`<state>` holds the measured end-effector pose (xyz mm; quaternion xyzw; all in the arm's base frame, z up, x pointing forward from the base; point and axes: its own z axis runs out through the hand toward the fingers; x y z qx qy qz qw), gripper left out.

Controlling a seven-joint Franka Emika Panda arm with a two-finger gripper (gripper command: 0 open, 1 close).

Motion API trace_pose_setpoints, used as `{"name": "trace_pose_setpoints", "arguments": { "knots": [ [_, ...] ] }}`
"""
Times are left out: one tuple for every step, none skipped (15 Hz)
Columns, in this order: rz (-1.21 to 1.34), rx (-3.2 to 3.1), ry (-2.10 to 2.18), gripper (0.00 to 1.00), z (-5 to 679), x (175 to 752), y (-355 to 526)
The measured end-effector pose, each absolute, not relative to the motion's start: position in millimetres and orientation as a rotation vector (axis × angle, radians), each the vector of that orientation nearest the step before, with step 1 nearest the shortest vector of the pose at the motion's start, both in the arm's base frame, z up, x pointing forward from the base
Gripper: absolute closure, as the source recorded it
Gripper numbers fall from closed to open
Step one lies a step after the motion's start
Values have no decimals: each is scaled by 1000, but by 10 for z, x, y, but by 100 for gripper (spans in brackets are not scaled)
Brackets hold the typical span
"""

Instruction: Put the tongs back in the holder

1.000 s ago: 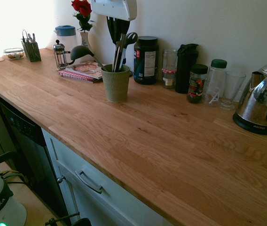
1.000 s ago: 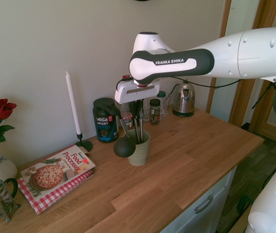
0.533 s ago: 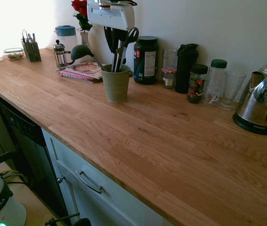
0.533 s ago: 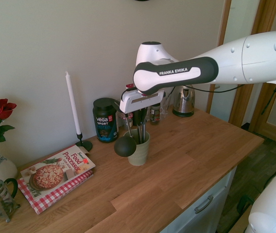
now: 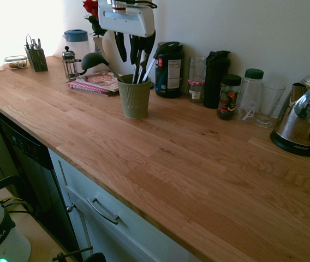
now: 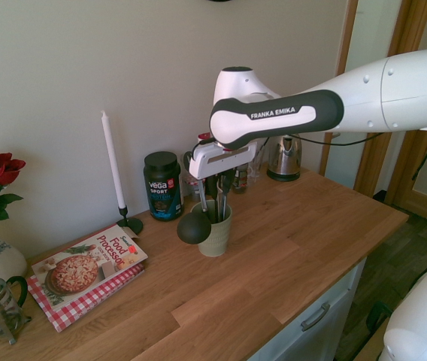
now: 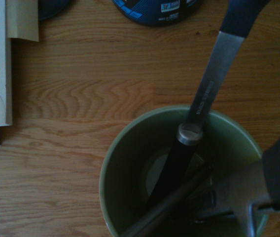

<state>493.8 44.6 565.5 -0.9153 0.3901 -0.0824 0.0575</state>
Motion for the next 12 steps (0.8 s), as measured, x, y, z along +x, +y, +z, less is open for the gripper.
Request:
{"name": "trace_pose_setpoints", "arguments": {
  "knots": [
    [-270,-2766,1175,0,5829,4857,411],
    [-282,-2759,1172,0,5967,4793,369],
    [-290,-2752,1174,0,6075,4743,318],
    [-290,-2747,1181,0,6143,4711,264],
    [-290,-2744,1197,0,6172,4692,198],
    [-274,-2747,1223,0,6159,4678,107],
    [-239,-2765,1247,0,6108,4651,-17],
    [-196,-2788,1257,0,6005,4612,-154],
    [-152,-2812,1253,0,5850,4549,-291],
    [-105,-2835,1246,0,5681,4457,-403],
    [-66,-2850,1237,0,5510,4326,-488],
    [-40,-2860,1225,0,5395,4185,-527]
  ]
}}
